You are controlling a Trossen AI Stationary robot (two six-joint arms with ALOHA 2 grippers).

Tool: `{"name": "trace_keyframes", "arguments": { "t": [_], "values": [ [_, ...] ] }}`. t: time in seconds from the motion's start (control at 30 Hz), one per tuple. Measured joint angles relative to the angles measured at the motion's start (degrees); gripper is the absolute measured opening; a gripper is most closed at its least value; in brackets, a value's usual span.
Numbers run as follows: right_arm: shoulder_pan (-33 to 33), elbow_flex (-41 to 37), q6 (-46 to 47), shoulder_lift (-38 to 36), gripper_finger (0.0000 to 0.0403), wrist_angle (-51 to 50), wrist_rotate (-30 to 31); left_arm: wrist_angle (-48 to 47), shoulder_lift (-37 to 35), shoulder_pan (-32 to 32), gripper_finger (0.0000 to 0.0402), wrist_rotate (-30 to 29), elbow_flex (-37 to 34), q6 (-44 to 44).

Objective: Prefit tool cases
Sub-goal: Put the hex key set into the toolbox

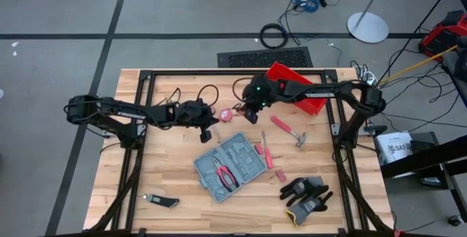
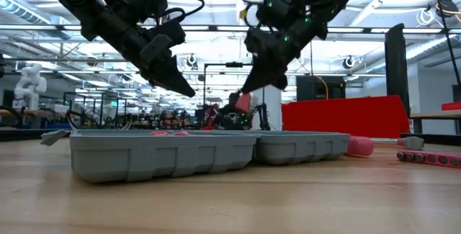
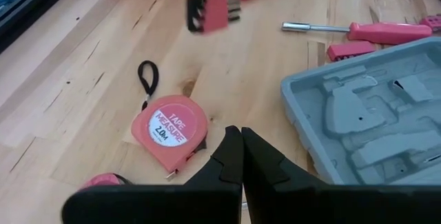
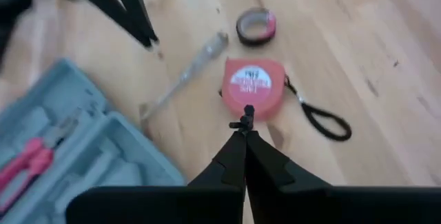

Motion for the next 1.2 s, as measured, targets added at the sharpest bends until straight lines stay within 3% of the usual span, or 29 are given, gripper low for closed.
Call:
{"name": "trace_keyframes", "arguments": {
  "t": [0.27,0.53,0.6,0.8,1.0,1.2],
  "values": [
    [1.83,0.19,6.27,-3.49,0.0002,2.52,-11.04,-0.07,-0.08,-1.04,0.0002,-6.35,0.0,-0.05],
    [9.27,-0.92,18.71,-3.48,0.0001,6.78,-17.98,-0.08,-6.87,-2.26,0.0002,-29.22,0.0,0.47],
    [11.5,-1.12,22.96,-2.93,0.0001,10.2,-17.83,-0.11,-9.79,-2.26,0.0002,-32.06,0.0,2.79],
    [18.76,-1.12,33.63,2.64,0.0,22.29,-14.99,-0.36,-19.44,-2.79,0.0002,-32.35,0.0,7.8],
    [22.4,-1.16,42.5,10.54,0.0,35.69,-7.77,-0.91,-27.82,-4.16,0.0002,-32.24,0.02,12.52],
    [25.15,-1.21,47.35,15.74,0.0,44.47,-2.26,-8.72,-33.9,-6.1,0.0002,-31.55,0.02,13.08]
  ]
}}
